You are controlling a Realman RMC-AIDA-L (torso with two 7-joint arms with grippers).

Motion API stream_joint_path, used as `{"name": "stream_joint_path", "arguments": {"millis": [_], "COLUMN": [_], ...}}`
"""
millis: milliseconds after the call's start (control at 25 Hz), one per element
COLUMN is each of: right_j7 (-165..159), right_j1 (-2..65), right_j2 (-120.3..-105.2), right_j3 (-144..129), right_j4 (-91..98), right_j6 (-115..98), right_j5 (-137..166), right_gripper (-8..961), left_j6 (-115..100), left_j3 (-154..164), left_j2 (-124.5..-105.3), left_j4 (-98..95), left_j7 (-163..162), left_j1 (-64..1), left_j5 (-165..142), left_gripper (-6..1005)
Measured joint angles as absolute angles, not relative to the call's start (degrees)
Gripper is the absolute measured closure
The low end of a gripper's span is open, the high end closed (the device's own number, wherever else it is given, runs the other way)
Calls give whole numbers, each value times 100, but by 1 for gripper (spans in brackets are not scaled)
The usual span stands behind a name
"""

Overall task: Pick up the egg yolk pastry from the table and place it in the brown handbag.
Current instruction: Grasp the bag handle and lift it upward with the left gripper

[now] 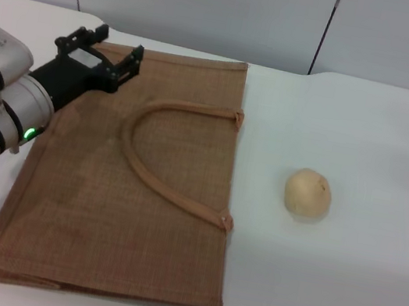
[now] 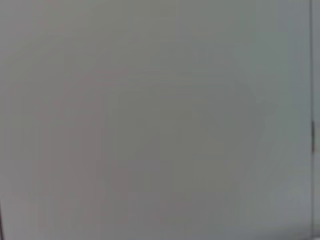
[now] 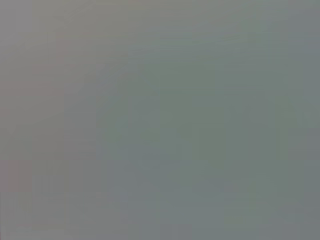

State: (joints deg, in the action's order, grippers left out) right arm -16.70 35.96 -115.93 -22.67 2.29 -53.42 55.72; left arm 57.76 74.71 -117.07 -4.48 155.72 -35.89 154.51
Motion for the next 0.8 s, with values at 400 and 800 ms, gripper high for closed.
{"name": "stream_joint_path", "arguments": {"millis": [400, 800], "right_j7": [-1621, -1630], "right_j1": [3576, 3497], "right_j2": [-11593, -11588], "right_j3": [-2268, -2267], "right_j4": [229, 235], "right_j6": [-5337, -5334], "right_j5": [5572, 5572], "right_gripper": [62, 62], "left_j6": [5420, 5413], "left_j3": [7471, 7467], "left_j2": [-11706, -11679], "left_j4": [-448, -488], "left_j7": [14921, 13862], "left_j1": [-3645, -3636], "left_j5": [14464, 13588], "left_gripper": [293, 295]}}
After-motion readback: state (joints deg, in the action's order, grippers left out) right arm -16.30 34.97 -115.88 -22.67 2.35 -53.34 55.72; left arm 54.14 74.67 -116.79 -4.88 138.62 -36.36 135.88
